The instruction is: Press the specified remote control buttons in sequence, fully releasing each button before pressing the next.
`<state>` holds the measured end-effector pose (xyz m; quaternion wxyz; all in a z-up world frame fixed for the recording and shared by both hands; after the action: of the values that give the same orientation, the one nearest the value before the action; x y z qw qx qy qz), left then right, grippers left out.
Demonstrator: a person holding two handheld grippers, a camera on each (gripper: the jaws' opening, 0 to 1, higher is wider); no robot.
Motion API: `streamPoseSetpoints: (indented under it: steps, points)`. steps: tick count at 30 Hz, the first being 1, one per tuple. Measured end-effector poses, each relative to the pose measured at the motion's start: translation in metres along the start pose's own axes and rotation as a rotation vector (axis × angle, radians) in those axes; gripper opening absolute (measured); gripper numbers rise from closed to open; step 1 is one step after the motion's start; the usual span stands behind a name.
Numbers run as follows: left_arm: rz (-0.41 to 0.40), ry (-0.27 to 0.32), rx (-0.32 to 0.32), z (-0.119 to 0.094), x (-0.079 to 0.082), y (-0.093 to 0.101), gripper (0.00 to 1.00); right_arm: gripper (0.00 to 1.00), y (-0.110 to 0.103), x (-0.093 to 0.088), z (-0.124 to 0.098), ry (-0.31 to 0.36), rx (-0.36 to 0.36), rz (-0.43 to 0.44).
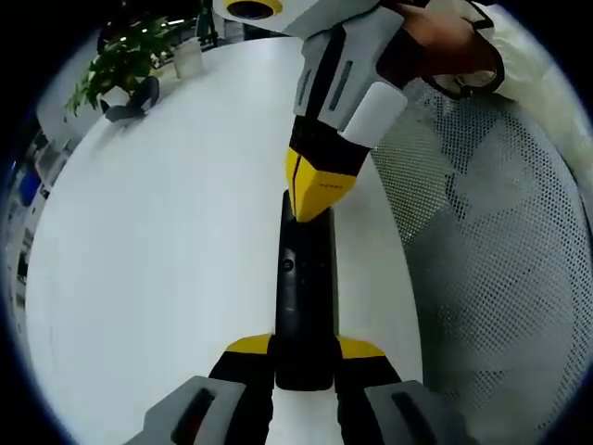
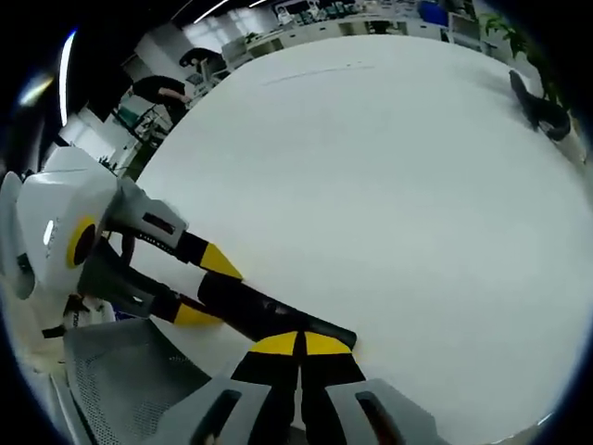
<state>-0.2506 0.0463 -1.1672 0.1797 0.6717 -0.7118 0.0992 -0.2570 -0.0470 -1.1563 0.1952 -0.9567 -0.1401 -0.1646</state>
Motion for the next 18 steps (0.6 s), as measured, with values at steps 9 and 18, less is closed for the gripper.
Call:
streamPoseSetpoints:
  steps: [9,18]
  points:
    - [-0.002,0.005,-0.002,0.0000,-0.0001,-0.0004,0.22,0.00,0.0003,-0.0001,0.0014,0.001,-0.006,-0.014]
    - [-0.003,0.002,-0.010,-0.0004,0.0002,-0.0007,0.22,0.00,-0.0009,-0.0007,0.0011,0.028,-0.024,-0.022]
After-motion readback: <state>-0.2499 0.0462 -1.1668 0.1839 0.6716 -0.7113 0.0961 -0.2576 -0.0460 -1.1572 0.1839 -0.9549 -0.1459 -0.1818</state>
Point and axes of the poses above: the point that each gripper's makers call its tool centre point, and the gripper's own axes: z roughly forward along the fingers, y roughly to its right, x roughly out of its top, the point moved 3 cm from there along -z, roughly backward along the fingers, and after that the axes turned 3 degrees about -x, right-handed, at the moved point
